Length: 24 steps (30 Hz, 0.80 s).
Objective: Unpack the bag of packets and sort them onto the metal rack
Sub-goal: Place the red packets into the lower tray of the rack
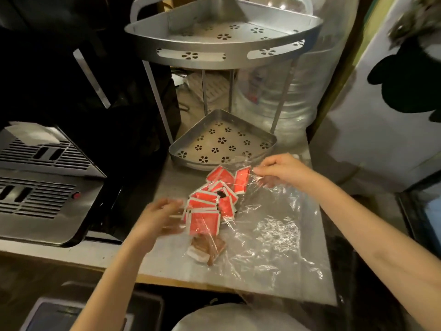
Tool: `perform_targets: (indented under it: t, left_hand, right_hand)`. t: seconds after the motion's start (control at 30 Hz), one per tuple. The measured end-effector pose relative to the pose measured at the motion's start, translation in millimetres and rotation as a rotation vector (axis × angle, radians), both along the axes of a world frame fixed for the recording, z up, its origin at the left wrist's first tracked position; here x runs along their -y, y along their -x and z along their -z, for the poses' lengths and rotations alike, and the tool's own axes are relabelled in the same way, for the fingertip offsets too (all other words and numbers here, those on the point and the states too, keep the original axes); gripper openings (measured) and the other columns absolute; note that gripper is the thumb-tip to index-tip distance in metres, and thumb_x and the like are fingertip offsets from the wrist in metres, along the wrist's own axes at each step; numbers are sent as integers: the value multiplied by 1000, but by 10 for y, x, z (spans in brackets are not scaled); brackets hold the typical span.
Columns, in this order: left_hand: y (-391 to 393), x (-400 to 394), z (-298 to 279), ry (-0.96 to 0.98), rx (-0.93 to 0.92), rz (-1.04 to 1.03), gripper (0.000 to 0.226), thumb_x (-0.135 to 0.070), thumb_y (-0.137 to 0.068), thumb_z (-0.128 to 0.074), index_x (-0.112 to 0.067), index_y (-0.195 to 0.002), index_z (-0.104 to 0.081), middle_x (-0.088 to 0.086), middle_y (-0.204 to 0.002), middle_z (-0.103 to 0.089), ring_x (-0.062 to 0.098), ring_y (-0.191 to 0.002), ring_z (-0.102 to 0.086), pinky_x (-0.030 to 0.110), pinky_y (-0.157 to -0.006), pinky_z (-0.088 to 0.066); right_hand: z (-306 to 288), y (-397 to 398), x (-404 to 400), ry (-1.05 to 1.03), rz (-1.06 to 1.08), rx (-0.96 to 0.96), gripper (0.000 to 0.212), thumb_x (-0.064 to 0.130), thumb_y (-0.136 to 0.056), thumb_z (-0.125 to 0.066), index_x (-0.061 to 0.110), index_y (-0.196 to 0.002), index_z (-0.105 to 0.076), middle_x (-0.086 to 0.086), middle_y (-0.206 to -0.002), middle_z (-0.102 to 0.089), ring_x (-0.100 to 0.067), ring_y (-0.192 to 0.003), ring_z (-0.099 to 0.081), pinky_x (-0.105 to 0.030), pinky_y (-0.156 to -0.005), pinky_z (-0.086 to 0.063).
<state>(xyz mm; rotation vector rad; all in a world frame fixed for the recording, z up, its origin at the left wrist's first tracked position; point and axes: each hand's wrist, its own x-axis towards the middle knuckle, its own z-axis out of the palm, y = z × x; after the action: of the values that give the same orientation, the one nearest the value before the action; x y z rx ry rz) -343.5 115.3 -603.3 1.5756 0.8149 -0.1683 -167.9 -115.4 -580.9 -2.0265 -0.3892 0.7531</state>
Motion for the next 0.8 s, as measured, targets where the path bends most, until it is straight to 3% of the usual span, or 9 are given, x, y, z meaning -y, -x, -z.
perform_targets:
  t: [0.07,0.13,0.23,0.37,0.47,0.53,0.67,0.8]
  left_hand:
    - [-185,-12,-46,60,66,-17,21,-25,-85,-61,-7,-94,-55,12,-87,-64,20,-69,-63,27,-54,-52]
    - [-353,-16,-87,80,129,2,21,-23,-84,-63,-9,-98,-55,9,-89,-63,16,-70,-63,20,-46,-51]
    - [-538,-25,-81,26,161,76,35,-15,-79,-69,-15,-110,-52,9,-107,-62,15,-80,-66,21,-55,-53]
    - [-569,78,35,82,171,40,52,-4,-77,-68,-10,-123,-44,3,-104,-56,10,-78,-62,11,-44,-48]
    - [-527,44,164,97,107,44,48,-17,-81,-65,-9,-122,-42,3,-102,-54,11,-80,-55,12,-42,-47]
    - [-524,-42,224,133,51,24,51,-28,-81,-64,-7,-123,-46,10,-101,-58,17,-80,-57,20,-48,-50]
    - [-567,-126,214,118,-117,204,50,-50,-81,-54,-12,-114,-54,10,-105,-64,19,-87,-63,27,-62,-46]
    - [-625,-75,180,143,-184,254,79,-67,-56,-59,-13,-113,-55,9,-109,-64,21,-94,-61,29,-64,-44]
  right_hand:
    - [47,66,109,-50,87,-6,10,23,-78,-70,13,-78,-68,8,-62,-70,-5,-62,-66,-24,-71,-51]
    - [83,160,222,-110,171,-14,10,24,-77,-71,15,-75,-67,6,-67,-71,-7,-66,-67,-22,-76,-49]
    - [182,366,383,-176,323,-90,10,31,-78,-68,22,-80,-69,7,-83,-72,-10,-81,-66,-26,-83,-48]
    - [356,576,559,-83,516,-370,31,43,-85,-57,13,-87,-64,-7,-84,-65,-19,-74,-61,-31,-63,-48]
    - [386,580,669,8,571,-460,45,46,-91,-44,4,-88,-62,-10,-75,-67,-24,-71,-64,-34,-62,-52]
    - [367,513,735,12,601,-454,49,46,-93,-41,3,-91,-63,-10,-73,-69,-26,-68,-66,-35,-64,-54]
    - [343,385,721,-9,569,-458,50,47,-90,-45,4,-115,-54,-13,-92,-63,-29,-72,-65,-36,-60,-54]
    - [327,361,558,-3,493,-563,55,46,-82,-58,10,-122,-44,-12,-110,-53,-30,-79,-62,-35,-58,-51]
